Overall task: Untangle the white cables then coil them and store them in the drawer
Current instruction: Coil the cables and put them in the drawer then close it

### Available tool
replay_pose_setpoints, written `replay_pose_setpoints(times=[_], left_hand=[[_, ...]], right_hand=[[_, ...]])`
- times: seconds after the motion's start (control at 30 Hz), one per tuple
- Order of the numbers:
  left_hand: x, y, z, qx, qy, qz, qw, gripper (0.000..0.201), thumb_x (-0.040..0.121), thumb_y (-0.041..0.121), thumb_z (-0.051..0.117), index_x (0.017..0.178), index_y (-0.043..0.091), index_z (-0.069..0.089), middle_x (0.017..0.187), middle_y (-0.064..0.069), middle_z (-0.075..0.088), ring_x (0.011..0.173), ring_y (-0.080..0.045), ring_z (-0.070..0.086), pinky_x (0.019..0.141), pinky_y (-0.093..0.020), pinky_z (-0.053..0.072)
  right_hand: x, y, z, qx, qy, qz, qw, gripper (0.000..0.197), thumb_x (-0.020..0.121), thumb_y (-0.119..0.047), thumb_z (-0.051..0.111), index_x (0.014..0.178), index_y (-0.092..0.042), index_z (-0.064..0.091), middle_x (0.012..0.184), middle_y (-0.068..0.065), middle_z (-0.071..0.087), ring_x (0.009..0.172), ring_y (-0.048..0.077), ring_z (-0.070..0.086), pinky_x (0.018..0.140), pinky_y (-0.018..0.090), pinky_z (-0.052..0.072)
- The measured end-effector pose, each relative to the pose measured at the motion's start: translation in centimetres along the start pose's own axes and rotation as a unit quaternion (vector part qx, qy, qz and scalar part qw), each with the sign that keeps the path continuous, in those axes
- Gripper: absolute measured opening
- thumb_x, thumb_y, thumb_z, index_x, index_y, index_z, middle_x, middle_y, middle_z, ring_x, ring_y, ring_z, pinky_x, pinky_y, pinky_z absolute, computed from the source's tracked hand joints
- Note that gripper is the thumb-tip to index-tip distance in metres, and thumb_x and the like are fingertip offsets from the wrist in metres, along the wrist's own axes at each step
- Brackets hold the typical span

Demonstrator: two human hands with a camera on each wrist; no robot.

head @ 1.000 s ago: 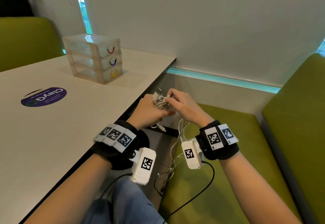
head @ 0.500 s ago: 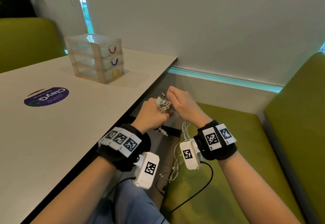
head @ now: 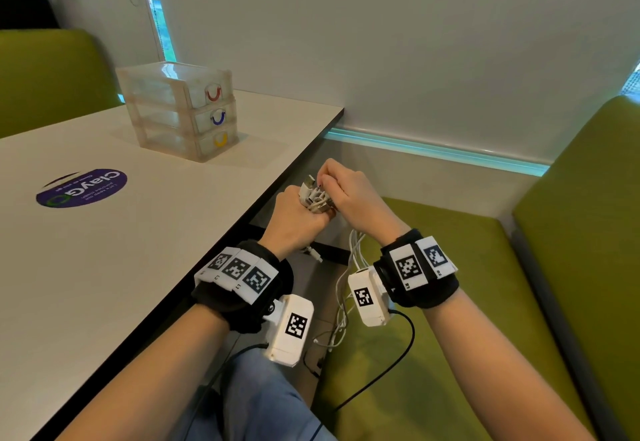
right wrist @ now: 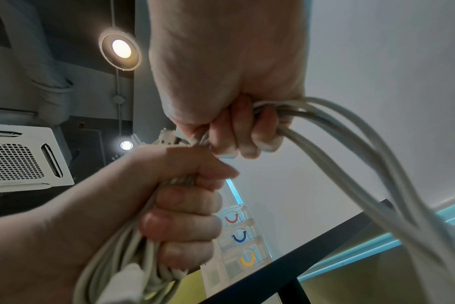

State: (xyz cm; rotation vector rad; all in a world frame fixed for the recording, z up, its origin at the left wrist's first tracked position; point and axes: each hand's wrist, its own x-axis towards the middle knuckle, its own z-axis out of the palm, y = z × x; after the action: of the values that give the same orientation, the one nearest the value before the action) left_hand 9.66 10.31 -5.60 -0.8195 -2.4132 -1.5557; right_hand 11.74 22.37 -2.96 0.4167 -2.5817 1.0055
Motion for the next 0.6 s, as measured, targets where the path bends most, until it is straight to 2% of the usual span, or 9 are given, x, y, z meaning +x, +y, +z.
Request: replay_pose_setpoints(times=[0.1,0.2,0.3,0.37,0.4,0.47,0.5,0.53,0.6], left_hand=[[0.3,0.1,-0.3,-0.021,-0.063,-0.035,0.997,0.027,0.080,0.006,0.064,0.059,0.021,0.056,0.050,0.001,0.056,0.035,-0.001,0.052,0.042,-0.016,0.044],[0.4,0.6,-0.7,-0.021,-0.098,-0.050,0.994,0.024,0.082,0.003,0.061,0.065,0.021,0.058,0.056,0.000,0.060,0.037,-0.003,0.057,0.043,-0.016,0.050],[0.1,0.8,-0.3,-0.036,-0.048,-0.033,0.998,0.032,0.079,0.001,0.061,0.055,0.021,0.055,0.046,0.004,0.055,0.032,-0.003,0.051,0.039,-0.019,0.045],[0.0,0.7,0.1,-0.070,0.004,-0.048,0.996,0.033,0.077,0.002,0.062,0.050,0.019,0.053,0.036,0.007,0.049,0.029,-0.002,0.044,0.036,-0.017,0.038],[0.0,0.5,0.2,-0.094,0.026,-0.064,0.993,0.027,0.078,0.004,0.063,0.054,0.015,0.054,0.034,0.007,0.048,0.028,-0.002,0.041,0.035,-0.016,0.036],[0.4,0.2,-0.1,-0.182,0.061,-0.119,0.974,0.010,0.080,0.008,0.063,0.073,0.005,0.057,0.035,0.006,0.047,0.028,-0.004,0.039,0.035,-0.017,0.035],[0.7,0.1,-0.5,-0.238,0.068,-0.152,0.957,0.011,0.082,0.010,0.063,0.079,0.003,0.055,0.036,0.006,0.046,0.028,-0.005,0.039,0.036,-0.018,0.035],[1.0,0.0,-0.7,-0.285,0.066,-0.177,0.940,0.014,0.084,0.013,0.062,0.076,0.005,0.053,0.035,0.006,0.045,0.029,-0.005,0.039,0.038,-0.019,0.036],[1.2,0.2,-0.7,-0.344,0.061,-0.186,0.919,0.025,0.086,0.017,0.061,0.063,0.013,0.052,0.038,0.005,0.047,0.032,-0.006,0.043,0.041,-0.020,0.038]], right_hand=[[0.0,0.3,-0.1,-0.020,-0.002,0.004,1.000,0.017,0.099,-0.019,0.033,0.088,-0.017,0.046,0.068,0.001,0.053,0.059,0.013,0.046,0.054,0.021,0.033],[-0.2,0.4,-0.2,-0.032,-0.001,0.012,0.999,0.017,0.098,-0.018,0.033,0.088,-0.017,0.046,0.071,0.008,0.056,0.062,0.019,0.048,0.055,0.024,0.035],[-0.1,0.1,0.1,-0.022,0.030,0.002,0.999,0.018,0.097,-0.015,0.034,0.086,-0.016,0.047,0.069,0.006,0.055,0.060,0.015,0.047,0.056,0.025,0.036],[-0.1,-0.2,0.3,0.028,0.057,-0.010,0.998,0.017,0.097,-0.015,0.036,0.084,-0.015,0.047,0.066,0.000,0.051,0.055,0.007,0.045,0.053,0.019,0.036],[-0.2,-0.2,0.4,0.070,0.073,-0.011,0.995,0.017,0.098,-0.016,0.038,0.083,-0.015,0.047,0.063,-0.003,0.050,0.051,0.004,0.044,0.050,0.015,0.035],[-0.7,0.2,0.5,0.156,0.103,0.003,0.982,0.021,0.098,-0.025,0.038,0.080,-0.019,0.046,0.057,-0.006,0.046,0.044,0.004,0.042,0.047,0.013,0.034],[-1.1,0.6,0.6,0.178,0.116,0.011,0.977,0.023,0.097,-0.030,0.037,0.078,-0.020,0.046,0.055,-0.005,0.045,0.043,0.004,0.042,0.048,0.017,0.036],[-1.4,1.0,1.0,0.180,0.129,0.016,0.975,0.025,0.096,-0.031,0.036,0.078,-0.018,0.047,0.055,-0.002,0.046,0.045,0.010,0.046,0.050,0.023,0.040],[-2.0,1.4,2.1,0.172,0.146,0.025,0.974,0.020,0.097,-0.024,0.037,0.086,-0.011,0.048,0.064,0.006,0.050,0.053,0.023,0.054,0.056,0.039,0.048]])
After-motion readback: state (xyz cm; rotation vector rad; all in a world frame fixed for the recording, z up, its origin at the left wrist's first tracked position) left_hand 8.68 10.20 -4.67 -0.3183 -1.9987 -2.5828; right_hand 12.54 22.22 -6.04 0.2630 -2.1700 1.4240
